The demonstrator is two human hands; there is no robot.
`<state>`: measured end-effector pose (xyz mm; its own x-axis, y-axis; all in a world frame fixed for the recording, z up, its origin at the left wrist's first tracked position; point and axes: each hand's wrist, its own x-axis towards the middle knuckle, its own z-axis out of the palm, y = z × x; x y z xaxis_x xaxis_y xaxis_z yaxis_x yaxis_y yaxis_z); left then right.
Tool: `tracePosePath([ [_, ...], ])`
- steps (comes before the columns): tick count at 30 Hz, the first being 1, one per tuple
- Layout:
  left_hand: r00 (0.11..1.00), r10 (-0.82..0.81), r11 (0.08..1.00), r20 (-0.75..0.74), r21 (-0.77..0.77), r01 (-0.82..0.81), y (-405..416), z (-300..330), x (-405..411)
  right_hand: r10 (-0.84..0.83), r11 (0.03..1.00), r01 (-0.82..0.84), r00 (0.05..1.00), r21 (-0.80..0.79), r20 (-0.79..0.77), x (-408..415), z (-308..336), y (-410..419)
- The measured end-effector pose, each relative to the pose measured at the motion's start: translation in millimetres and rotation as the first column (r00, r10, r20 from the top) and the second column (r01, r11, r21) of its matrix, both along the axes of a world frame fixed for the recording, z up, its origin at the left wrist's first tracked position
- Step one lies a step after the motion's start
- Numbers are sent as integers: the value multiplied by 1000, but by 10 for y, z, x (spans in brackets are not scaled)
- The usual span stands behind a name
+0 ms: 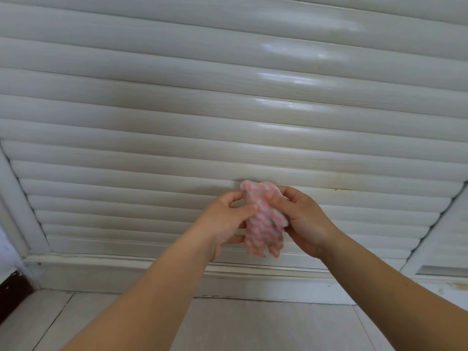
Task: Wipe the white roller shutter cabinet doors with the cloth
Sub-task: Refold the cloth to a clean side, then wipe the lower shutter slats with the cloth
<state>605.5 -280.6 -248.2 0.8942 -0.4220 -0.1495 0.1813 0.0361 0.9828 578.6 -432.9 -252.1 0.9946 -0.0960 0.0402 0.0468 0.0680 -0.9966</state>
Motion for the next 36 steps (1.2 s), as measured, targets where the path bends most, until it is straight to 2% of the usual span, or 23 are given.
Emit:
tracePosePath([
  [3, 996, 71, 997, 47, -29, -69, -51, -35, 49, 37, 996, -36, 999, 80, -14, -8, -3, -42],
  [7, 984, 124, 991, 130, -59, -117, -127, -60, 89, -50, 995, 48, 998, -92, -28, -54, -41, -96],
  [14, 973, 99, 995, 209, -48, -91, -355, -63, 50, -92, 995, 92, 996, -31, -7, -130, -59, -238],
  [17, 936, 136, 981, 325, 89, -173, -450, -124, 52, -166, 986, 166, 985, -5, 52, -134, -59, -225],
  [20, 885, 127, 913, 448, 297, -281, -493, -135, 9, -239, 970, 242, 967, -20, 86, -97, -82, -235],
  [21, 874, 130, 896, 468, 322, -306, -494, -136, 12, -243, 970, 244, 967, -2, 76, -87, -90, -237],
  [25, 954, 117, 983, 276, 101, -150, -472, -80, -56, -159, 959, 152, 987, 241, 10, -109, -114, -237],
  [28, 969, 117, 993, 219, 2, -121, -479, -109, -65, -104, 980, 111, 993, 163, -50, -123, -155, -263],
  [30, 972, 122, 992, 203, -29, -119, -496, -118, -55, -70, 988, 82, 993, 128, -96, -124, -164, -284],
  [34, 965, 103, 995, 239, -12, -103, -538, -126, -43, 59, 961, -26, 992, 274, -110, -149, -175, -302],
  [36, 942, 125, 988, 310, 50, -147, -588, -149, -25, 4, 970, 11, 998, 244, -63, -150, -190, -305],
])
